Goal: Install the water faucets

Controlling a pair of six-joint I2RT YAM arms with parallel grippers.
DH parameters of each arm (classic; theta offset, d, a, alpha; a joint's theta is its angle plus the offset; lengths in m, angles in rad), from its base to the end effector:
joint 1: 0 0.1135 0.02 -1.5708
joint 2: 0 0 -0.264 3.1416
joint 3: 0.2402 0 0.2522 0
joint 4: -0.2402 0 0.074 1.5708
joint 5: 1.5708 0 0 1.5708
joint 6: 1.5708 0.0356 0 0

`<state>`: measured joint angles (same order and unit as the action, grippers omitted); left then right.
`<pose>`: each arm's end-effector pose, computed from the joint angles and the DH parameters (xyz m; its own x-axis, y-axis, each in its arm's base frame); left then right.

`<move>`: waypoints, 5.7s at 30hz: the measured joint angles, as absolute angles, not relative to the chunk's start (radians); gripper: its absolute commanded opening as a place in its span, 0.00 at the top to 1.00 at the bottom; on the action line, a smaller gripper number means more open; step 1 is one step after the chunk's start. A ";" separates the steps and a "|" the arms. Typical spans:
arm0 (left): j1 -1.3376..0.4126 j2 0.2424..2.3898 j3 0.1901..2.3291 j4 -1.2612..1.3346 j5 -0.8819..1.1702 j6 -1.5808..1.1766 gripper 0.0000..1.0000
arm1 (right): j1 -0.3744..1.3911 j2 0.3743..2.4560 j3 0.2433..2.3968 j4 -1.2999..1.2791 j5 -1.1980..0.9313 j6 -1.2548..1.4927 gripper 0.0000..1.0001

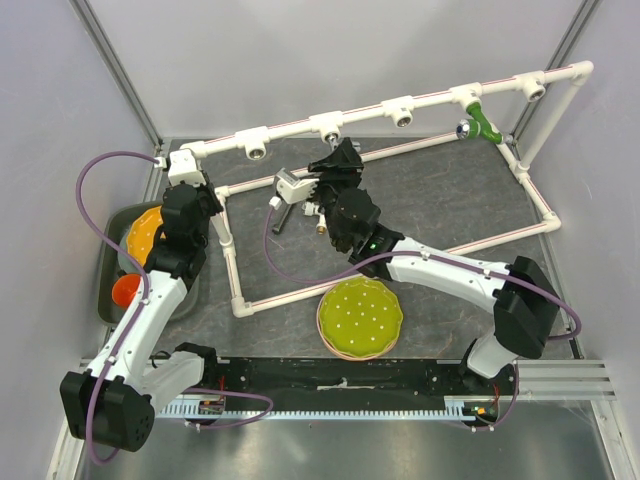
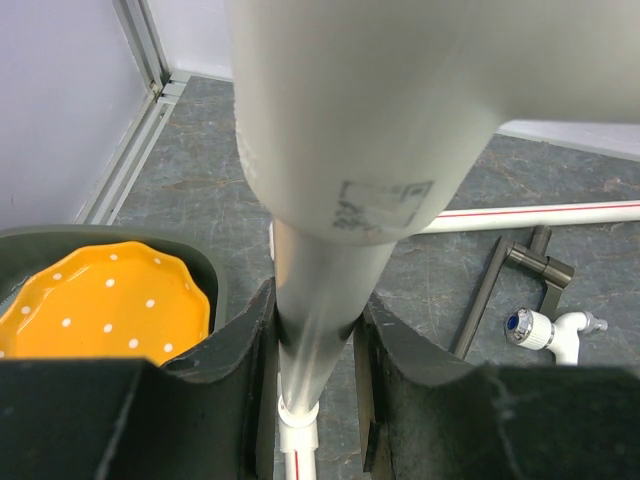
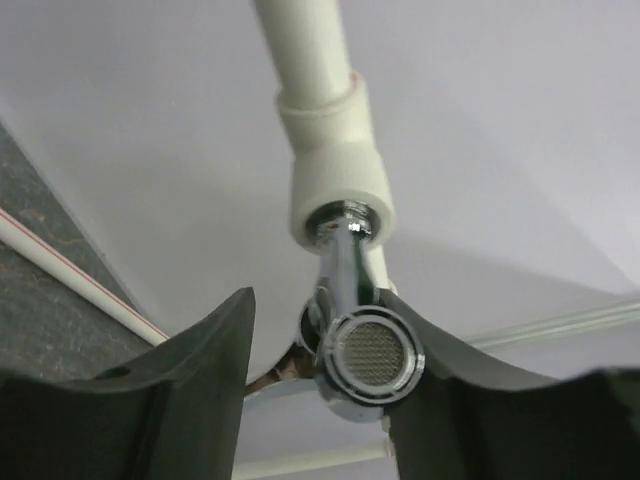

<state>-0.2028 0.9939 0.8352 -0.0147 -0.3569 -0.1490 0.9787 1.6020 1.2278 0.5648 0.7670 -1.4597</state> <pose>0.2308 -0.0348 0.3368 -0.1451 -0.1122 -0.9830 -0.1718 0.9813 -0.0866 0.2303 0.2982 0.3626 0.2275 -0.9439 -0.2395 0.0810 0.2635 -0.9613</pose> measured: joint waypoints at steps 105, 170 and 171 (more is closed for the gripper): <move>-0.207 0.990 0.835 -0.019 -0.338 -0.150 0.98 | 1.028 1.572 1.399 0.158 0.841 -1.246 0.60; -0.204 0.989 0.835 -0.021 -0.336 -0.152 0.98 | 0.644 1.075 0.878 0.486 0.239 0.961 0.02; -0.204 0.989 0.835 -0.021 -0.336 -0.152 0.98 | 0.645 1.071 0.918 0.418 0.232 0.867 0.02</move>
<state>-0.2043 0.9890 0.8352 -0.0208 -0.3363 -0.1520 0.6445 1.0706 0.9176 0.4179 0.2321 0.8665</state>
